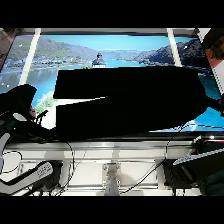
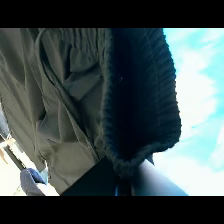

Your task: Fold the clothes and pants, and hang the long-sleeved shirts on hangers.

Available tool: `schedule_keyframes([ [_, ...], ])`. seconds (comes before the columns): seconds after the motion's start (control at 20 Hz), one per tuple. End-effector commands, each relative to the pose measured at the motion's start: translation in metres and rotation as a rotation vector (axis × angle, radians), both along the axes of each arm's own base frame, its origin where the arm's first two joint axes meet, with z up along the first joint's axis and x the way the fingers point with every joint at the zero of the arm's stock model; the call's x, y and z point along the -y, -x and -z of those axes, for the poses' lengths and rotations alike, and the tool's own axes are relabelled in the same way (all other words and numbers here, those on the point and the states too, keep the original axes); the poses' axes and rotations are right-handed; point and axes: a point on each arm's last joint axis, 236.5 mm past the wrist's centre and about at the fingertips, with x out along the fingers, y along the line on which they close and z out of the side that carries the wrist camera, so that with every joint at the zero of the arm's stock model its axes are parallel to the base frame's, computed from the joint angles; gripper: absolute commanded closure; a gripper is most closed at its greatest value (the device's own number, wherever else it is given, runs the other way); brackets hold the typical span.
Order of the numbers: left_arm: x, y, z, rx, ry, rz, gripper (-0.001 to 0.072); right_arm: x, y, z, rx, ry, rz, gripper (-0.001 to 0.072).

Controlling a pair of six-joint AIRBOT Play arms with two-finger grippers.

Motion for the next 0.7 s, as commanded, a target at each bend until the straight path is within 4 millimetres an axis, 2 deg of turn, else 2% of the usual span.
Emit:
schedule_keyframes([
  [0.0,0.044,-0.015,-0.039,0.071,0.232,-0.022,0.0705,-0.004,-0.001,-0.006,0.020,-0.027,-0.007,0.0699],
  [0.05,0.059,-0.021,-0.061,0.122,0.313,-0.025,0.0706,-0.008,-0.008,-0.017,0.088,-0.047,-0.024,0.0699],
  [0.15,0.079,-0.042,-0.111,0.307,0.413,-0.043,0.0706,-0.017,-0.027,-0.052,0.270,-0.113,-0.035,0.0699],
  [0.35,0.080,-0.083,-0.200,0.718,0.356,-0.100,0.0705,-0.024,-0.046,-0.122,0.489,-0.198,-0.060,0.0699],
  [0.4,0.074,-0.093,-0.217,0.809,0.312,-0.123,0.0705,-0.023,-0.050,-0.136,0.519,-0.197,-0.059,0.0700],
  [0.5,0.051,-0.122,-0.246,0.973,0.217,-0.264,0.0705,-0.019,-0.057,-0.155,0.524,-0.176,-0.048,0.0699],
  [0.65,-0.003,-0.170,-0.267,1.098,0.137,-0.556,0.0705,-0.007,-0.083,-0.171,0.500,-0.146,0.061,0.0699],
])
